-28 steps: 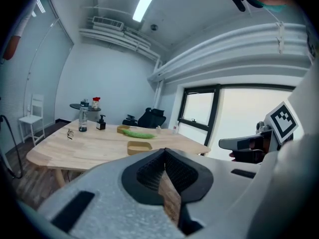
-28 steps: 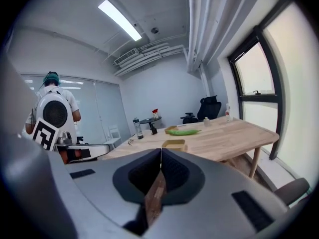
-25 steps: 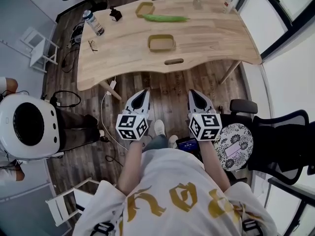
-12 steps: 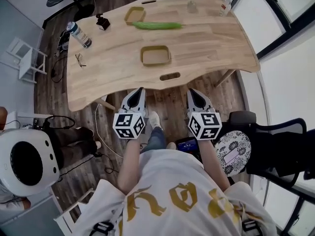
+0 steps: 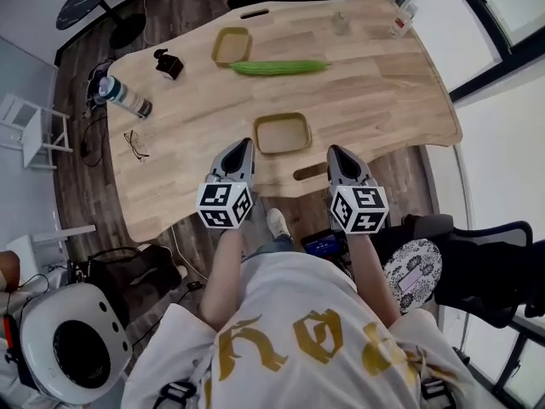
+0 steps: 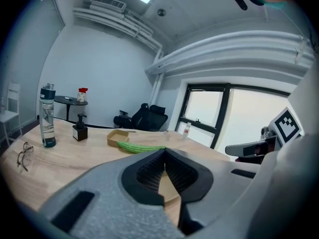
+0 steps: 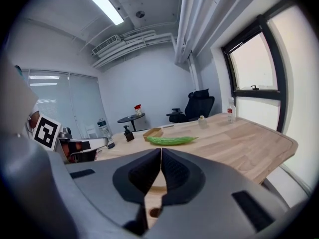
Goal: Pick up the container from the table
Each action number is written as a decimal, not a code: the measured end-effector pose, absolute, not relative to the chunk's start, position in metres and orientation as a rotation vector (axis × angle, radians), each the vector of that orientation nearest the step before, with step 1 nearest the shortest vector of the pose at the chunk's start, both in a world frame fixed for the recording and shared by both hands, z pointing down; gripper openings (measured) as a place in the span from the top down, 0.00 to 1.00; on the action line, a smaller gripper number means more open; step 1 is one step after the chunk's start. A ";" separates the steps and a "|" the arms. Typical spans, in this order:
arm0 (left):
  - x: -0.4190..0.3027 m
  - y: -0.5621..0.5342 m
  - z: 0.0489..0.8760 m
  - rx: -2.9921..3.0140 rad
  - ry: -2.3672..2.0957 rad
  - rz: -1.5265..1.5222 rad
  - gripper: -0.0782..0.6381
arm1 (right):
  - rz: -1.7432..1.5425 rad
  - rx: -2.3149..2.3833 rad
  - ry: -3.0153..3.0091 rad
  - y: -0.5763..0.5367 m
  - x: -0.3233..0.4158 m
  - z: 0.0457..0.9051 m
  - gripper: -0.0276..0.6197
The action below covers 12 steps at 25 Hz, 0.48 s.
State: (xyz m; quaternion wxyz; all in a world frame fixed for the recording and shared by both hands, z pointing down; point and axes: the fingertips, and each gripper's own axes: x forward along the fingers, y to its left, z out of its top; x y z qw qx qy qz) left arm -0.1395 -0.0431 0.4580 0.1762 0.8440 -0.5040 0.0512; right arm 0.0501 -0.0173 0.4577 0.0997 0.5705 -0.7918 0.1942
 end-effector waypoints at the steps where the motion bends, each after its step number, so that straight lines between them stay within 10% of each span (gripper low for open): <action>1: -0.144 -0.052 0.459 2.390 -1.420 0.147 0.88 | 0.585 1.698 -2.330 -0.024 0.048 0.460 0.94; 12: -0.157 -0.094 0.478 2.365 -1.364 0.174 0.88 | 0.647 1.736 -2.234 -0.058 0.050 0.484 0.94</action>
